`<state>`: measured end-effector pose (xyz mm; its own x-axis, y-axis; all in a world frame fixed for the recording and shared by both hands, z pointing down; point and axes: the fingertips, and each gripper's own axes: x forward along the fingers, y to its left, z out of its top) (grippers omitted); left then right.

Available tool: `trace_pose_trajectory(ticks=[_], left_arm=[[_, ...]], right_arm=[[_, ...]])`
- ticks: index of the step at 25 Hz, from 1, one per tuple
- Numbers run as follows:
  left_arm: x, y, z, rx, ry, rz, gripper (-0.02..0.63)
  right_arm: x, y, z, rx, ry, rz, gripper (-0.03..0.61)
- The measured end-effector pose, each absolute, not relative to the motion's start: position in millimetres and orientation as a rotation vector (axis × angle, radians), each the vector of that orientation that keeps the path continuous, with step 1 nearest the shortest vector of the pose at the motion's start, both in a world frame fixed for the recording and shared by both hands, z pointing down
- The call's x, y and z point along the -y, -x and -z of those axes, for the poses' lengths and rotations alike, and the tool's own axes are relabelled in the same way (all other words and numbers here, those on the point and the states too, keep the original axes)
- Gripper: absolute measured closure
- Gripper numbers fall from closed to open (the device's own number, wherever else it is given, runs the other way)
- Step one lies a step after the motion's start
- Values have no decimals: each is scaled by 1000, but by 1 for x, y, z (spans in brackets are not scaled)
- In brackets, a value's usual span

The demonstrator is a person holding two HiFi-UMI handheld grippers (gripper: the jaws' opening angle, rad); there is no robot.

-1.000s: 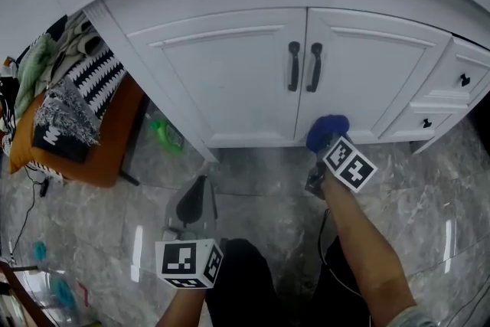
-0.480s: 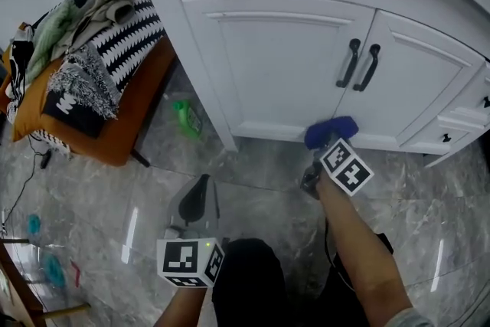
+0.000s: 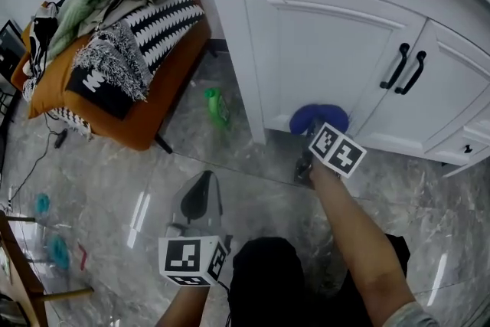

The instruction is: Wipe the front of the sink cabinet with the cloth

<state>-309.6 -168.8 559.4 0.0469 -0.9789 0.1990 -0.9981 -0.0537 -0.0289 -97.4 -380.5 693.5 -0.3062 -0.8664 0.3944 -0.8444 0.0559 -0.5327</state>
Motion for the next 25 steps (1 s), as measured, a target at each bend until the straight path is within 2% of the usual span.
trace_pose_trajectory(ticks=[7, 11, 19, 25], left_arm=[[153, 333, -563, 2121, -2157, -276, 603], [151, 345, -568, 2129, -2138, -257, 603], [162, 335, -562, 2093, -2173, -232, 603], [184, 294, -553, 2024, -2267, -227, 603]], right_arm=[[384, 166, -688, -2438, 1670, 1123, 548], [384, 181, -671, -2527, 1644, 1019, 548], [358, 165, -620, -2552, 1523, 928, 548], [324, 101, -553, -2673, 1413, 723, 548]])
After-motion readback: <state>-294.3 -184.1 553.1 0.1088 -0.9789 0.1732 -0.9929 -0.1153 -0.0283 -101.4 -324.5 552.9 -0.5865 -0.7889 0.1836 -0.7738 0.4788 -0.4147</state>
